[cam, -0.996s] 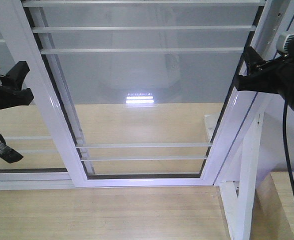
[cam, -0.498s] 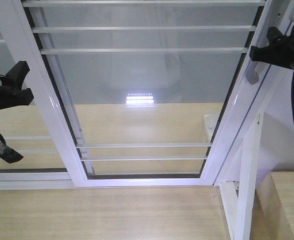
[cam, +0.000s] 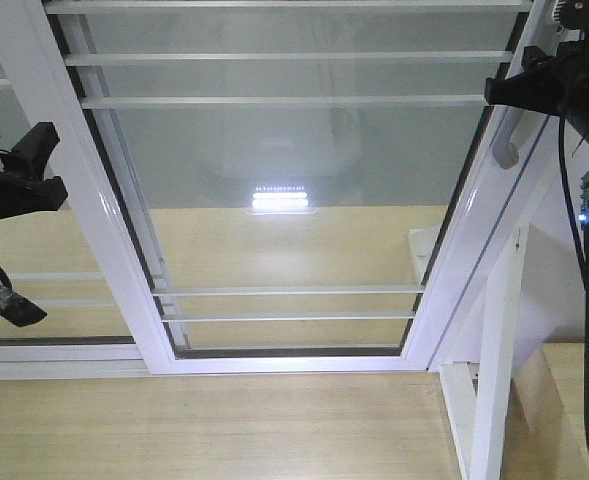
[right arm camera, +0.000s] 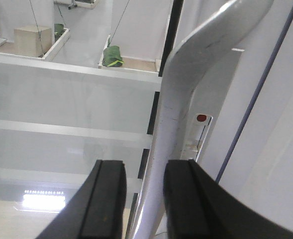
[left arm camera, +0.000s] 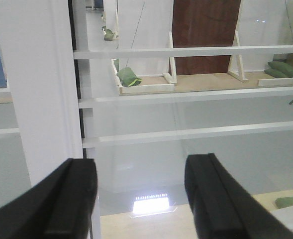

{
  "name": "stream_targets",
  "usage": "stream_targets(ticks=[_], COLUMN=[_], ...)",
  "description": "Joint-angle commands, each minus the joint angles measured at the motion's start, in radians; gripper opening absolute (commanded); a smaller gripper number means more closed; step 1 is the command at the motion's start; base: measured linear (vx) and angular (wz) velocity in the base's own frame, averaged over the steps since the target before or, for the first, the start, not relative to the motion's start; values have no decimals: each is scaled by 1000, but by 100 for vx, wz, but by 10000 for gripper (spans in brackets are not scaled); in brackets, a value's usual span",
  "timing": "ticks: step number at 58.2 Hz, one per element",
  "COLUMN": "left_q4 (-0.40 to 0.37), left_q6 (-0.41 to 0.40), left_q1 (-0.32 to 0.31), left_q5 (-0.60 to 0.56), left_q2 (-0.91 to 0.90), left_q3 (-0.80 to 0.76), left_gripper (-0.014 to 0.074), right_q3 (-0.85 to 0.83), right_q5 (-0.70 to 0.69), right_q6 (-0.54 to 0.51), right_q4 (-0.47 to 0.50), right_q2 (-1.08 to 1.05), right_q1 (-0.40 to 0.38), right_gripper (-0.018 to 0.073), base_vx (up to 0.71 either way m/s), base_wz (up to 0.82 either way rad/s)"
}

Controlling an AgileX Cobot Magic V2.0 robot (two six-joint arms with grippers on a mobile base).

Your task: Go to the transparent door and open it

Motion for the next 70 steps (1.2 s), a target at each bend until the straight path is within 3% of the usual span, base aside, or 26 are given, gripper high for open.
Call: stream_targets(ticks=[1,24,52,59,70], left_q4=[-8,-8,-8,-8,-8], left_q6=[-7,-7,-5,-5,-5], left_q1=[-5,-5,-5,-5,-5], left_q5=[-84,-84,-66,-61,-61], left_q2=[-16,-16,-16,-16,-16], left_q3=[-34,-34,-34,-34,-34], left_gripper=[512,512,512,512,512], right_q3=[-37,-39,-68,-68,-68], right_q5=[-101,-209,-191,-191,-194], right_q6=[-7,20,82,98,254], right_q4=[-14,-9,-26,-75,-188], right_q2=[-31,16,105,105,105], right_q1=[-5,-17,-75,-75,-75], right_gripper=[307,351,351,351,351], base_vx=[0,0,0,0,0], base_wz=[0,0,0,0,0])
